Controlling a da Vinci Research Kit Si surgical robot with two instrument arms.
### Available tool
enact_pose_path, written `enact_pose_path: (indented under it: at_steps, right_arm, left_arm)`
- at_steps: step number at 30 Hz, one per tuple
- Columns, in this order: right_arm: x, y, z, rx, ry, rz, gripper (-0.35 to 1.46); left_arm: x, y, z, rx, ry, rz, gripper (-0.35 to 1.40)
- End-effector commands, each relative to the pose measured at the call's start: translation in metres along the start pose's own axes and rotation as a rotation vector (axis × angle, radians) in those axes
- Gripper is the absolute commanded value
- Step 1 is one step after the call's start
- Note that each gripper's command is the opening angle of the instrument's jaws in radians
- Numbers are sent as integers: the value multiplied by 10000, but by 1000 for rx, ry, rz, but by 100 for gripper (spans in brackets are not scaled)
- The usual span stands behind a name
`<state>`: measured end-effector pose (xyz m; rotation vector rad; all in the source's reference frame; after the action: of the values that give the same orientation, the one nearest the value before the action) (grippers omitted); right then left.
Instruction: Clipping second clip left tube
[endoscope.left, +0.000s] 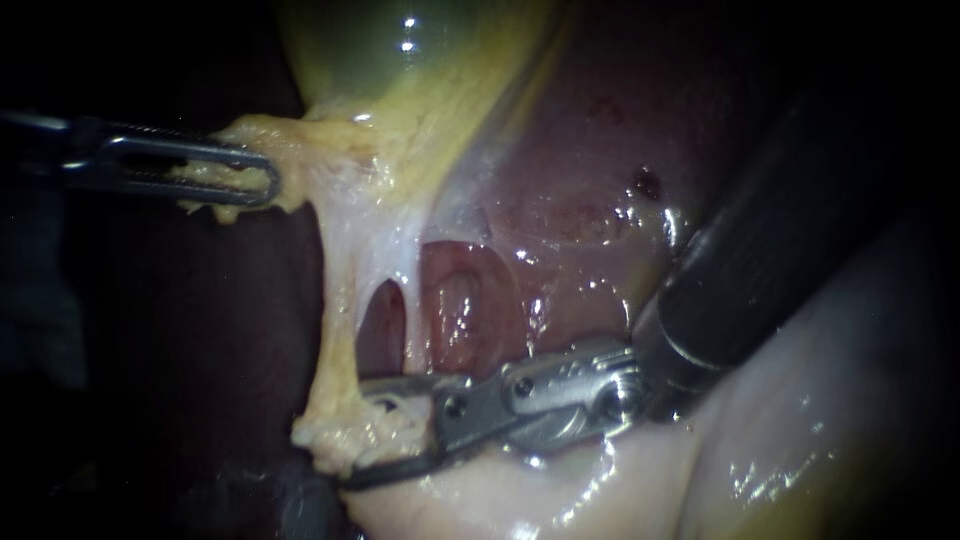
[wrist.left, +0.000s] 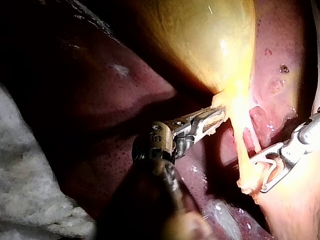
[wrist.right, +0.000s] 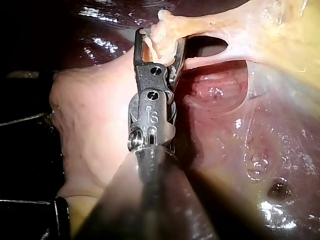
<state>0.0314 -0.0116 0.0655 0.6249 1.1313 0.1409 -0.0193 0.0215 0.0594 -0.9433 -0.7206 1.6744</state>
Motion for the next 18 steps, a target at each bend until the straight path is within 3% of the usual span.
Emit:
enact_pose_path:
  at_steps: [1,7,18]
  right_arm:
    - [-1,2,-2,1,1,6,49]
    - [-4,8,-12,-10,2,50,49]
    - [6,18,-52,-37,12,94,49]
  left_arm:
    - [0,0,0,0,0,0,-35]
    - [0,1,0,0,0,0,-35]
    - [-1,1,-1,0,0,0,-35]
